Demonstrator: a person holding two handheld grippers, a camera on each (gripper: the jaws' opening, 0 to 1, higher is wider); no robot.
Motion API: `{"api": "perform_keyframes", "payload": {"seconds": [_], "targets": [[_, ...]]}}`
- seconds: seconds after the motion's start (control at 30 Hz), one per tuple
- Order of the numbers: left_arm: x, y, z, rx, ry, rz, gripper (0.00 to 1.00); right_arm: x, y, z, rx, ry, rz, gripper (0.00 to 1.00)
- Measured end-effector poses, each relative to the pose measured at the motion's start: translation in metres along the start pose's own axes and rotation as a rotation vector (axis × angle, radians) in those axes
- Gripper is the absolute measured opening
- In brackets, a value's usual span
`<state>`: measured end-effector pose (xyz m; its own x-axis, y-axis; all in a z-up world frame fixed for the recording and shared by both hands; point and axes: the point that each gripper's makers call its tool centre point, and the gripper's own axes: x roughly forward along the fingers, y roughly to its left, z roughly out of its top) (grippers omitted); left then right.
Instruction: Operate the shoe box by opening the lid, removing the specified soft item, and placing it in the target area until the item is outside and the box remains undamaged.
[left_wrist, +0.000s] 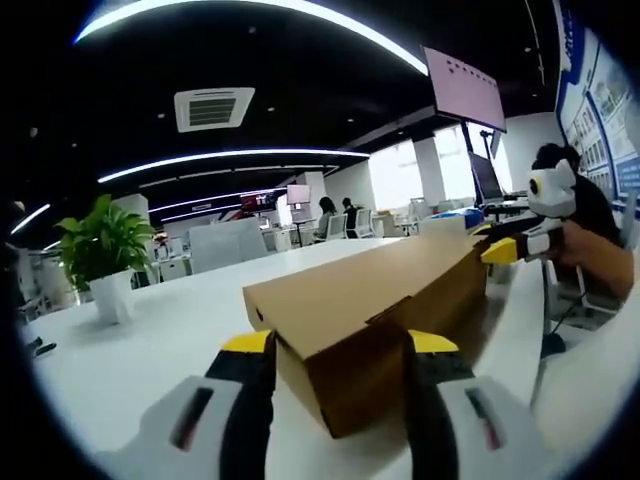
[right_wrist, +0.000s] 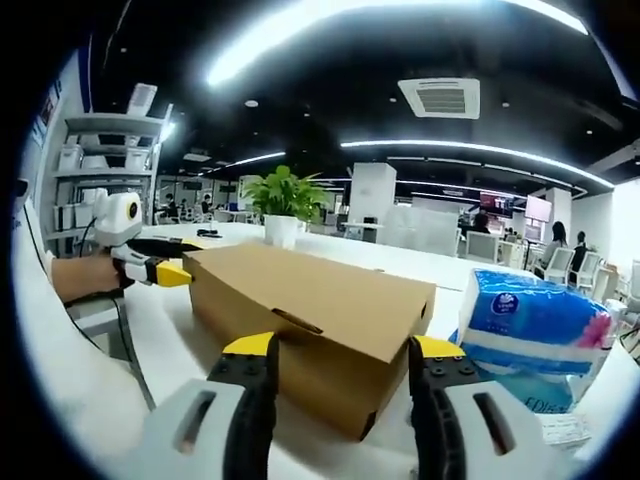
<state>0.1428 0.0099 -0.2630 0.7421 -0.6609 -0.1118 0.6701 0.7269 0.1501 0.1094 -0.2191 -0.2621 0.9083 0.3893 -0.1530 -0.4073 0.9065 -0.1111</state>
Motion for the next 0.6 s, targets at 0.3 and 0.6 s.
{"api": "perform_keyframes", "payload": {"seconds": [0.3, 0.6], "targets": [[-0.0027, -0.0044, -0.0003, 0.024, 0.003, 0.004, 0.52, -0.0030, 0.0030, -0.0017, -0.042, 0.017, -0.018, 0.53], [-0.0062, -0.0062, -0.0064, 0.035, 0.036, 0.010, 0.49, -0.0048, 0.0038, -0.0012, -0.038, 0.024, -0.021, 0.53]]}}
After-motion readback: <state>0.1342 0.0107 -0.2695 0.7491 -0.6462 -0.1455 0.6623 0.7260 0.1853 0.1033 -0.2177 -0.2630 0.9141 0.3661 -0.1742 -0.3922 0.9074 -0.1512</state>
